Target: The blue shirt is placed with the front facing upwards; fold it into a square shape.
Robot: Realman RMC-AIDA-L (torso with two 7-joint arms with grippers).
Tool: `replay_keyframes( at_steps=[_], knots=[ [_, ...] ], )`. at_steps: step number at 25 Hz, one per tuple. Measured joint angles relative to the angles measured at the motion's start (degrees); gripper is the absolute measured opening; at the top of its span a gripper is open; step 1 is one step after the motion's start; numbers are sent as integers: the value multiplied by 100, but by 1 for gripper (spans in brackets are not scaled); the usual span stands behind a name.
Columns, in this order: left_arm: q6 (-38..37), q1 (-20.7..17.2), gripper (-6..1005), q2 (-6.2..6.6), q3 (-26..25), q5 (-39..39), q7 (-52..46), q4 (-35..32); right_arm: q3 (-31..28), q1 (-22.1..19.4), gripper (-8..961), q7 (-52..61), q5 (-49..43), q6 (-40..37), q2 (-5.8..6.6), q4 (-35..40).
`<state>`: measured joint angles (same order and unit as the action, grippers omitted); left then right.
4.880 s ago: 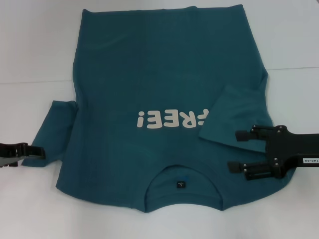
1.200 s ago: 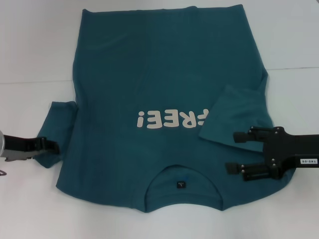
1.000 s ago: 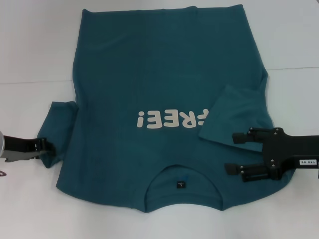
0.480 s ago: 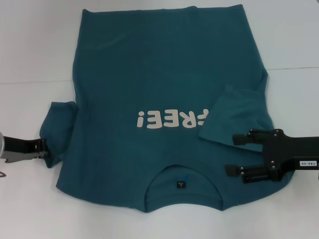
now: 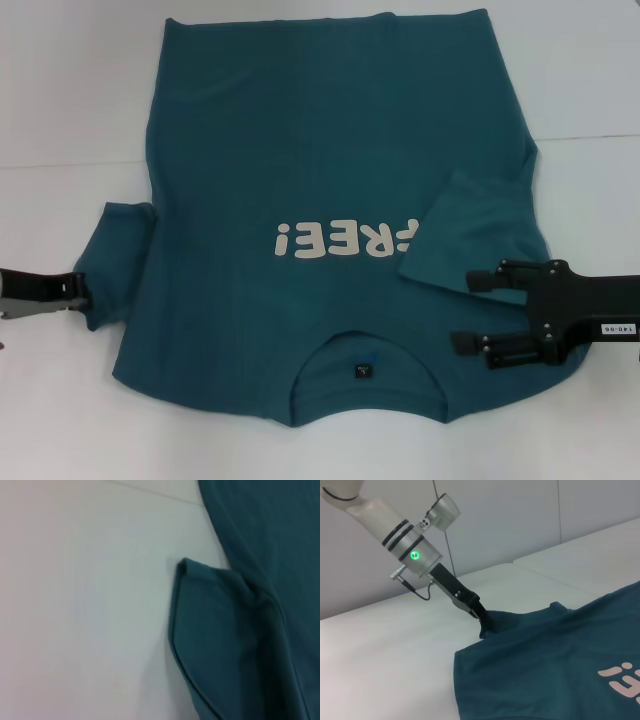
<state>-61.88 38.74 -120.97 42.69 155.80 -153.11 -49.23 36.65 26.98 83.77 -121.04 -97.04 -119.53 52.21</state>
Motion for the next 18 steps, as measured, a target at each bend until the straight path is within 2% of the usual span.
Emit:
replay_keyframes(
  at_steps=[18],
  knots=[
    [789, -50, 32, 37, -19, 170, 68, -5, 15, 23, 943, 4, 12, 36, 0, -83]
  ],
)
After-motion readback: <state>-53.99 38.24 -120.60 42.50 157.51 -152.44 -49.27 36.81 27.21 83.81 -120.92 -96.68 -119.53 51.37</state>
